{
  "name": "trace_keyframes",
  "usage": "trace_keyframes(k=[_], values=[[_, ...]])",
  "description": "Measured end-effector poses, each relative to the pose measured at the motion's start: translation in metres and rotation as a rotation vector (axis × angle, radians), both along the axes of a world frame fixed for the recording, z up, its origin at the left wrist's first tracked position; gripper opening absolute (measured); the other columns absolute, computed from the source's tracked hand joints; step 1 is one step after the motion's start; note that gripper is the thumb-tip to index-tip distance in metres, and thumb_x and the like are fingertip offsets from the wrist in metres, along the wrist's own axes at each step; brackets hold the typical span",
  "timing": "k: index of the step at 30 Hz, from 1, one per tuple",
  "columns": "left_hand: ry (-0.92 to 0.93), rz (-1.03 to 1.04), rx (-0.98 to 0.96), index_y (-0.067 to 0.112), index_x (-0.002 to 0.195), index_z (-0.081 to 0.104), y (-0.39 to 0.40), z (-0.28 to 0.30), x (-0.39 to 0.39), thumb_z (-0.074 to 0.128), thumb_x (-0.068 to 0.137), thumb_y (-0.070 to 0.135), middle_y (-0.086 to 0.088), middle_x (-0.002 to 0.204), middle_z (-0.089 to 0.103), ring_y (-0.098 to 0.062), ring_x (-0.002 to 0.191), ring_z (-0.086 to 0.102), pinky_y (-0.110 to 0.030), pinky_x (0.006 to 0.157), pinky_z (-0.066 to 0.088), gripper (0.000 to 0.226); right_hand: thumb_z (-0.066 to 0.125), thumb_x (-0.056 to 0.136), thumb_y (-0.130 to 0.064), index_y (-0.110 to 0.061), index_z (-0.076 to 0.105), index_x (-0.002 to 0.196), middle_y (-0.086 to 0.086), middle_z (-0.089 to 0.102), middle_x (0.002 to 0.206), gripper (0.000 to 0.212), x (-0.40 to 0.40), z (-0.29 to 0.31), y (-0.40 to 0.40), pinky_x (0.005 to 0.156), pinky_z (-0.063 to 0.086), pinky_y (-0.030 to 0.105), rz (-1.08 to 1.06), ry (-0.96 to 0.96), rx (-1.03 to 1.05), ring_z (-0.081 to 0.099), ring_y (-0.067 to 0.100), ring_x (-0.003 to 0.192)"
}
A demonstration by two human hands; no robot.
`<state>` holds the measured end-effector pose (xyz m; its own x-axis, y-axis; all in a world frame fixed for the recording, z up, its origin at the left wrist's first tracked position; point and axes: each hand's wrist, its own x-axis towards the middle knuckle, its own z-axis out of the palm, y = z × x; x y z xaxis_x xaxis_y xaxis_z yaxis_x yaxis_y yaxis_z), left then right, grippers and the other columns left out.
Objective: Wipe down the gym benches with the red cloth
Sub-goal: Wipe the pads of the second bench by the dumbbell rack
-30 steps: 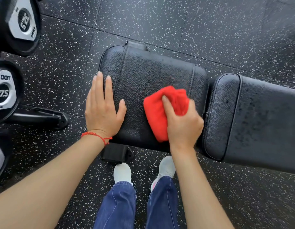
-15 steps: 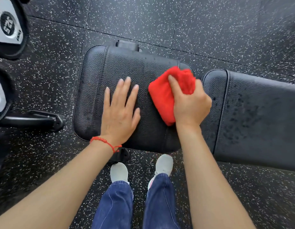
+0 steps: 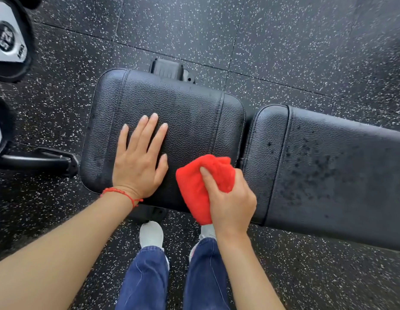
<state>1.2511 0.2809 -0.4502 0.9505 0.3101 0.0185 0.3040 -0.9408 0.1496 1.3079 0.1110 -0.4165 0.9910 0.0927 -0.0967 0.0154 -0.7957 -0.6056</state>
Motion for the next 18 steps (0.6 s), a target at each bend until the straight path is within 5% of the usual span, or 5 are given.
trace_keyframes(k=[6,11,18], values=[[0.043,0.008,0.021,0.006,0.141,0.036,-0.003,0.002,0.001,0.035,0.088,0.030,-0.017,0.149,0.030,-0.030,0.138,0.025,-0.051,0.111,0.013,0.058,0.049,0.063,-0.072,-0.016,0.058,0.073,0.004,0.066,0.068,0.057,0.018,0.002,-0.007,0.057,0.049,0.035,0.083,-0.011,0.021,0.064,0.031,0.065],[0.027,0.031,0.013,0.001,0.136,0.040,-0.012,0.008,0.007,0.036,0.088,0.024,-0.022,0.145,0.035,-0.036,0.134,0.029,-0.054,0.107,0.018,0.054,0.059,0.062,-0.067,-0.018,0.060,0.074,0.004,0.069,0.071,0.051,0.062,0.019,-0.047,0.067,0.042,0.031,-0.101,-0.038,0.133,0.064,0.026,0.069],[-0.084,-0.017,-0.065,0.004,0.136,0.042,-0.076,0.011,0.060,0.041,0.088,0.024,-0.018,0.143,0.040,-0.030,0.133,0.031,-0.053,0.106,0.022,0.052,0.052,0.065,-0.067,-0.013,0.060,0.072,0.007,0.066,0.068,0.056,0.071,0.003,-0.089,0.059,0.049,0.036,0.015,-0.066,-0.023,0.063,0.031,0.064]])
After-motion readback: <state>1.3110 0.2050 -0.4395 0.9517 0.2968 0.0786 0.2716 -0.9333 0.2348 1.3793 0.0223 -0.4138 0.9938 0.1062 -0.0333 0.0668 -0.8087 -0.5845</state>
